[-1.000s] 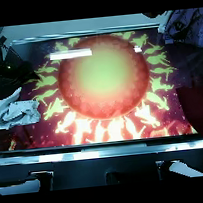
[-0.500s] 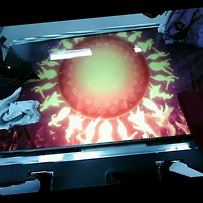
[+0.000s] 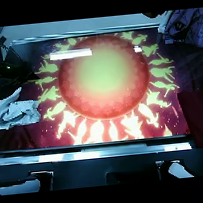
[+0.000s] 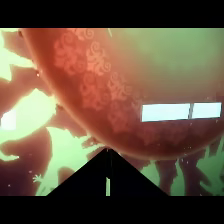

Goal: Fold the clothes and pants, and hang the long-sleeved shirts on hangers.

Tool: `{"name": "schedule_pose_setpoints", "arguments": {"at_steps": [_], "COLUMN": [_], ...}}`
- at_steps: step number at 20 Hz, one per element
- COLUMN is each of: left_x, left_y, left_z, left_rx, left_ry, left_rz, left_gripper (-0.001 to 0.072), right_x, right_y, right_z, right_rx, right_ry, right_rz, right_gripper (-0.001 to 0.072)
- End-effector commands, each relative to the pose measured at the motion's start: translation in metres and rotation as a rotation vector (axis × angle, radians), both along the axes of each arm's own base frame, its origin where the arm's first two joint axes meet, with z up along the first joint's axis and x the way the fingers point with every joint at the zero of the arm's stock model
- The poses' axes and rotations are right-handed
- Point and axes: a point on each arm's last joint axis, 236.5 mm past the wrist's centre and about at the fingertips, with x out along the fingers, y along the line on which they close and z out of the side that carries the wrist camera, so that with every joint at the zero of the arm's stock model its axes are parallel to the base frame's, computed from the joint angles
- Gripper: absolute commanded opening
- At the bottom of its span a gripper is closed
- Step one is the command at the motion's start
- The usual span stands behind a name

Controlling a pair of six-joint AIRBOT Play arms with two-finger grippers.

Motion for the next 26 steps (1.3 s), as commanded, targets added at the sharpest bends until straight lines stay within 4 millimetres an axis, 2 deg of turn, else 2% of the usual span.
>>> {"name": "schedule_pose_setpoints", "arguments": {"at_steps": [1, 3, 6, 8, 10, 12, 17, 26], "left_x": [-0.01, -0.016, -0.03, -0.043, -0.053, -0.06, -0.061, -0.061], "left_y": [0.01, 0.02, 0.035, 0.042, 0.043, 0.042, 0.042, 0.042], "left_z": [0.002, 0.012, 0.021, 0.017, 0.016, 0.017, 0.014, 0.014], "left_rx": [0.054, 0.135, 0.221, 0.253, 0.273, 0.275, 0.273, 0.273], "left_ry": [0.011, -0.05, -0.162, -0.219, -0.264, -0.263, -0.249, -0.249], "left_rz": [-0.011, -0.047, -0.033, -0.003, -0.023, -0.03, -0.031, -0.031], "left_gripper": [0.0019, 0.0019, 0.0019, 0.0019, 0.002, 0.0021, 0.0021, 0.0022], "right_x": [0.081, 0.099, 0.098, 0.089, 0.081, 0.08, 0.079, 0.079], "right_y": [0.106, 0.182, 0.278, 0.322, 0.349, 0.358, 0.353, 0.353], "right_z": [0.033, 0.034, 0.033, 0.033, 0.038, 0.048, 0.068, 0.069], "right_rx": [-0.064, -0.089, -0.105, -0.102, -0.104, -0.114, -0.161, -0.161], "right_ry": [-0.152, -0.157, -0.16, -0.161, -0.178, -0.215, -0.266, -0.27], "right_rz": [0.389, 0.624, 0.889, 1.001, 1.07, 1.088, 1.083, 1.082], "right_gripper": [0.0034, 0.0034, 0.0034, 0.0034, 0.0034, 0.0035, 0.0035, 0.0035]}}
